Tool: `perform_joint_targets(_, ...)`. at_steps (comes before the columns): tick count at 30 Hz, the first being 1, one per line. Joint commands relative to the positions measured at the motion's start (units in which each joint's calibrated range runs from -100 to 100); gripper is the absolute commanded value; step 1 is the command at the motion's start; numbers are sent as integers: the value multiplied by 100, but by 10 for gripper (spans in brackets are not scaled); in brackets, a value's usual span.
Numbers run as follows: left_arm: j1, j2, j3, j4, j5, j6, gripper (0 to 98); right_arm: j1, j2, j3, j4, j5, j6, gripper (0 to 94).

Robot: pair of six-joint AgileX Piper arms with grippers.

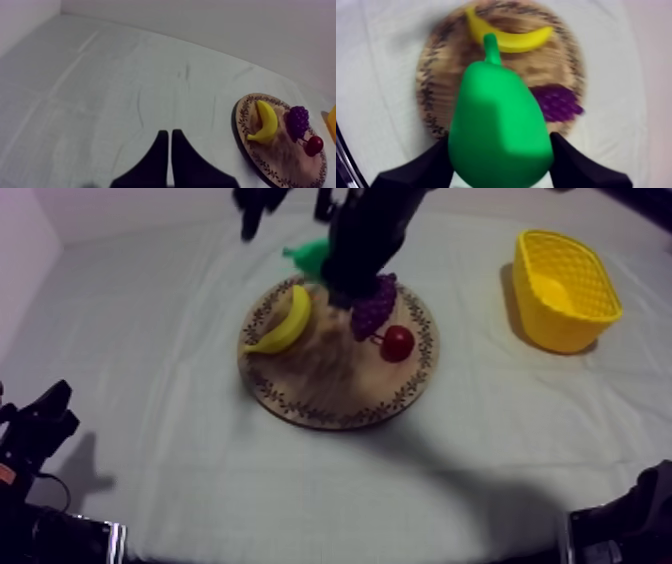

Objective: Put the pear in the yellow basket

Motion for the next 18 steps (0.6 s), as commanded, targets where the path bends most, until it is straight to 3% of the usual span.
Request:
perform_joint_targets(1, 1, 2, -2, -3, 0, -1, 1, 105, -288, -28, 102, 31, -327, 485)
perform_joint_targets(5, 1, 2, -2, -3, 0, -1, 1, 354, -587, -43, 241, 172, -752, 485)
perform_joint_targets(10, 1, 2, -2, -3, 0, -1, 1, 768, -876, -18, 211, 377, -1039, 480)
perform_joint_targets(18, 1, 2, -2, -3, 0, -1, 1, 1688, -1057, -144, 56, 579, -982, 489)
